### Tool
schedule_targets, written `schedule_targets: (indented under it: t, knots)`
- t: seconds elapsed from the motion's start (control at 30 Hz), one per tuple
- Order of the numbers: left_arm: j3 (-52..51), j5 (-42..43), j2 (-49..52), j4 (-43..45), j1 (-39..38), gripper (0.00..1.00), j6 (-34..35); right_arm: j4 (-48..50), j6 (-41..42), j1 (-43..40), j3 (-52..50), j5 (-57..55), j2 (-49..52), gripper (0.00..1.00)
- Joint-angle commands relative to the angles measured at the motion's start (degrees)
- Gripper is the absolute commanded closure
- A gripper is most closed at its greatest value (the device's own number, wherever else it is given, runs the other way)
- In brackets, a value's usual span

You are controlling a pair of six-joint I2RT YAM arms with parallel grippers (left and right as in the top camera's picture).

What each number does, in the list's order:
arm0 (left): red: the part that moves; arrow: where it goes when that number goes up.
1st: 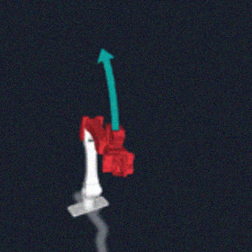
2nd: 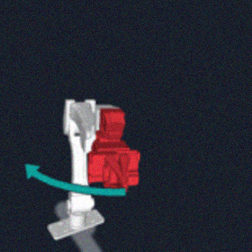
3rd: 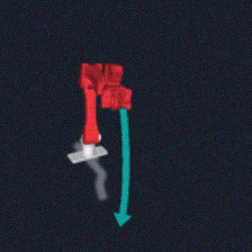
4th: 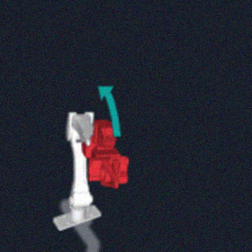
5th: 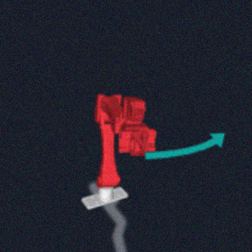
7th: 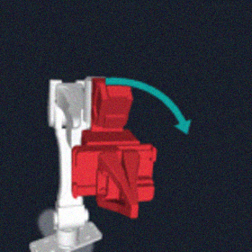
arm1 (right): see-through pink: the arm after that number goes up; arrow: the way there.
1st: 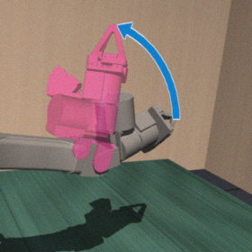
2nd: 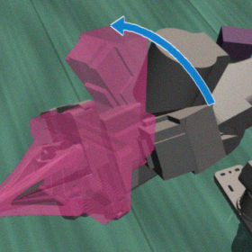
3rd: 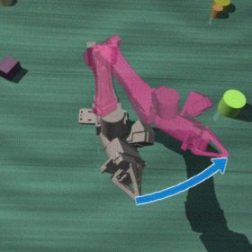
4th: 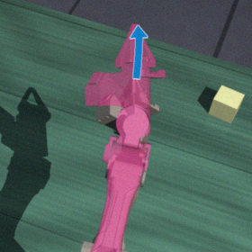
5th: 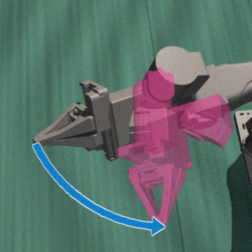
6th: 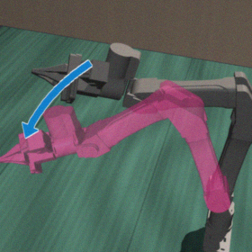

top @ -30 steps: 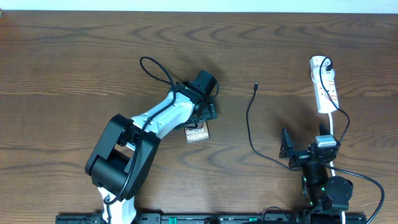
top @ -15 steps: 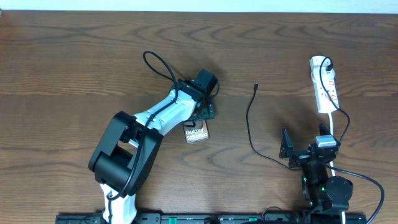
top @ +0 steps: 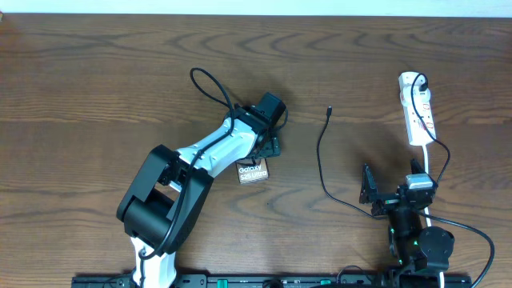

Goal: Plug charger to phone and switch on socket
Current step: 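Lift the phone box with the left gripper and tilt it upright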

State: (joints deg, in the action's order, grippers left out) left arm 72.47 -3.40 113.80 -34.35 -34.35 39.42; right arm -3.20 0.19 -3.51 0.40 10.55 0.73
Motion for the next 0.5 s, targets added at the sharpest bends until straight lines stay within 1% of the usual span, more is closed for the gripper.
schedule_targets:
  t: [0.0, 0.27, 0.37, 0.47]
  knots:
    - [-1.09, -0.11, 3.10, -0.74, -0.35, 0.02, 0.48, -0.24, 0.13, 0.20, -0.09, 0.13, -0.20, 0.01]
    - [-1.14, -0.11, 3.10, -0.79, -0.35, 0.00, 0.48, -0.24, 0.13, 0.20, -0.09, 0.15, -0.20, 0.01]
    - [-1.14, -0.09, 3.10, -1.11, -0.35, 0.04, 0.48, -0.22, 0.17, 0.20, -0.09, 0.20, -0.20, 0.01]
    - [-1.14, -0.09, 3.10, -1.62, -0.35, 0.04, 0.48, -0.15, 0.17, 0.20, -0.09, 0.76, -0.20, 0.01]
